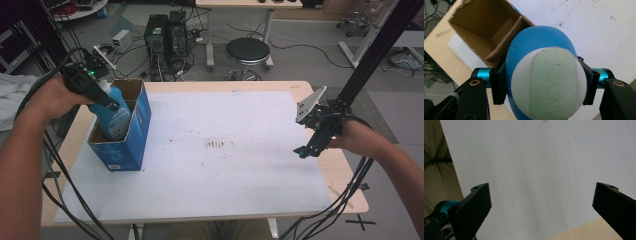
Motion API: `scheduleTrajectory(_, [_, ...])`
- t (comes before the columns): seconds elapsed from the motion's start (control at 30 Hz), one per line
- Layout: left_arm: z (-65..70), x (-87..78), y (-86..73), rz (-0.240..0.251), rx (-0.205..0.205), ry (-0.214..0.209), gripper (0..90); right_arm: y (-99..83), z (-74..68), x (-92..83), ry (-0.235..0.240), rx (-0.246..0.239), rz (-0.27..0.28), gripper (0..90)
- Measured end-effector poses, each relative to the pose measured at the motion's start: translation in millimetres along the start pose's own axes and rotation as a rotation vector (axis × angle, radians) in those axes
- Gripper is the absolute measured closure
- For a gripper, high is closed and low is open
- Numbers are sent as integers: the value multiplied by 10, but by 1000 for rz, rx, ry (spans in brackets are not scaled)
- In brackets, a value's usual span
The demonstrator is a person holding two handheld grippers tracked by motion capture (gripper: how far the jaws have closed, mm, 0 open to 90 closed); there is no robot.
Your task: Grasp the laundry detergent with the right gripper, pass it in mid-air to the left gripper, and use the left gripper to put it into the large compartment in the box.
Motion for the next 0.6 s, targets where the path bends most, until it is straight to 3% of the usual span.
scheduleTrajectory(0.23, [3, 300, -72, -17, 14, -15, 379, -25, -2, 22, 3, 5, -7, 11])
scheduleTrajectory(0.6, [6, 599, -200, -41, 13, -26, 379, -35, -33, 100, 14, 13, -2, 11])
Point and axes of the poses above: each handheld gripper's, and its own axes: x roughly forward along the jaws, y roughly out of its top, z roughly to its right, the point moved 9 cm from there along x, roughly forward along the jaws, and after that the axes turned 6 degrees about -z, right-handed, at the moved point
